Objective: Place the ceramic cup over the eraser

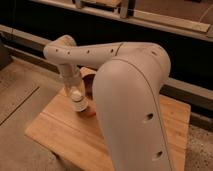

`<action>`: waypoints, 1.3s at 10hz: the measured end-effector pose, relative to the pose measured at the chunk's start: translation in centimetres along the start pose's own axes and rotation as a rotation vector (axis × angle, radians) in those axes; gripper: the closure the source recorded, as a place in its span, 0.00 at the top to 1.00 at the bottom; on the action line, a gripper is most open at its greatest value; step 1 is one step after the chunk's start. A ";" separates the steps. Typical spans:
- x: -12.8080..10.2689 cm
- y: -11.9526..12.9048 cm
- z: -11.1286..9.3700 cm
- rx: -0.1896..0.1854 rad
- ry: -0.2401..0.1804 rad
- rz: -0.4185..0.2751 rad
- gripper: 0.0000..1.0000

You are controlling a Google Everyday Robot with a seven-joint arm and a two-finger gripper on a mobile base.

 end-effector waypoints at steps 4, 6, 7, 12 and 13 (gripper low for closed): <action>-0.2 0.4 0.6 -0.004 -0.008 -0.019 0.00; -0.3 0.3 0.9 -0.005 -0.007 -0.017 0.00; -0.3 0.1 1.2 -0.001 -0.003 -0.015 0.00; -0.4 0.0 1.8 0.015 0.002 -0.027 0.00; -0.4 0.1 1.9 0.017 0.000 -0.034 0.00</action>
